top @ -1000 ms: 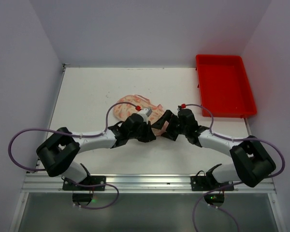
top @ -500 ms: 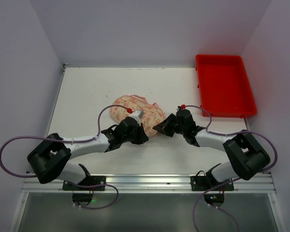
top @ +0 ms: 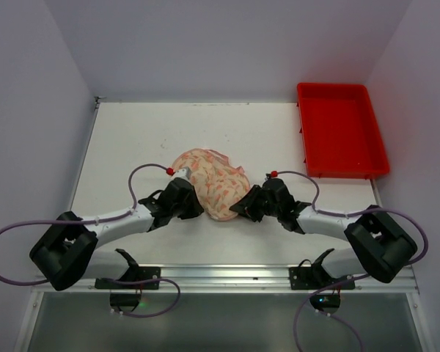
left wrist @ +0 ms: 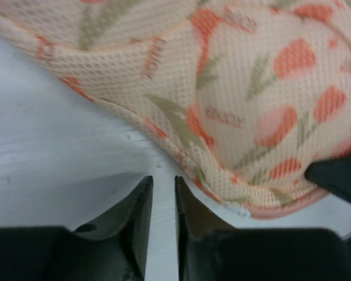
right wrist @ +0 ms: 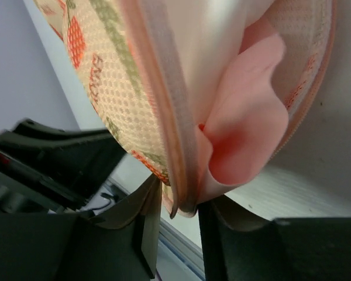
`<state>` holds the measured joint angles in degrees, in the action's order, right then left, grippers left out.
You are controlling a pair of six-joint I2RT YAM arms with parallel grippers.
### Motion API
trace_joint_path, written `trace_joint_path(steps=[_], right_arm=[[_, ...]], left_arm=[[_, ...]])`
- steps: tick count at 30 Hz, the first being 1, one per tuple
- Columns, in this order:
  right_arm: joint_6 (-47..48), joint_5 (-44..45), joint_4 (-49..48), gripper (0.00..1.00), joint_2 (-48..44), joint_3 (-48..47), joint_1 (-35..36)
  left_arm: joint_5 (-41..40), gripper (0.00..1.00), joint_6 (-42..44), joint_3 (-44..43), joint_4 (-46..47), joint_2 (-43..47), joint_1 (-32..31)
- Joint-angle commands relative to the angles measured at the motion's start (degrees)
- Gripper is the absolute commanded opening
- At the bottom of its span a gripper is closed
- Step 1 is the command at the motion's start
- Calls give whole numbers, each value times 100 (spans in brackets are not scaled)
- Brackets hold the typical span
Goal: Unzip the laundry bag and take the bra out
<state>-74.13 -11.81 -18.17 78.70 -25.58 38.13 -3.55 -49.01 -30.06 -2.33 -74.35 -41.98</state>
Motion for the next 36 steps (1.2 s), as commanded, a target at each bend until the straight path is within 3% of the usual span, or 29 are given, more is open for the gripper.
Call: trace_joint_path(steps=[1,2,3,5,6,9,15,18,21,28,36], right_arm=[[64,110,542,33,5,-148,264],[170,92,665,42,-29,-183,309],[275,118,875,48,-91,-245,344],[775,380,1549,63,-354,-464,397],[960,503,1780,68,-451,-526,397],[1942,1022,2616,79,-899,-746,380],[3798,1674,3312,84,-1059,-1922,187],[5062,1218,3048,83,-621,-2555,-95],[5714,804,2951,82,107,-3284,-341],[6313,312,2846,73,1488,-4392,-631],[6209,179,2547,62,2088,-4254,-623]], left_arm=[[-365,28,-73,88,-391,139,181],[-392,33,-108,106,-400,270,181],[-462,47,-143,123,-435,367,190],[-550,64,-187,124,-523,648,199],[-698,79,-187,98,-567,728,207],[-892,89,-100,-52,-699,817,339],[-875,87,137,-526,-515,176,769],[-884,84,304,-799,-365,-255,989],[-770,82,471,-992,-181,-659,1218],[-603,77,1086,-1493,127,-1529,1332],[-226,75,1895,-2003,645,-2207,1341]])
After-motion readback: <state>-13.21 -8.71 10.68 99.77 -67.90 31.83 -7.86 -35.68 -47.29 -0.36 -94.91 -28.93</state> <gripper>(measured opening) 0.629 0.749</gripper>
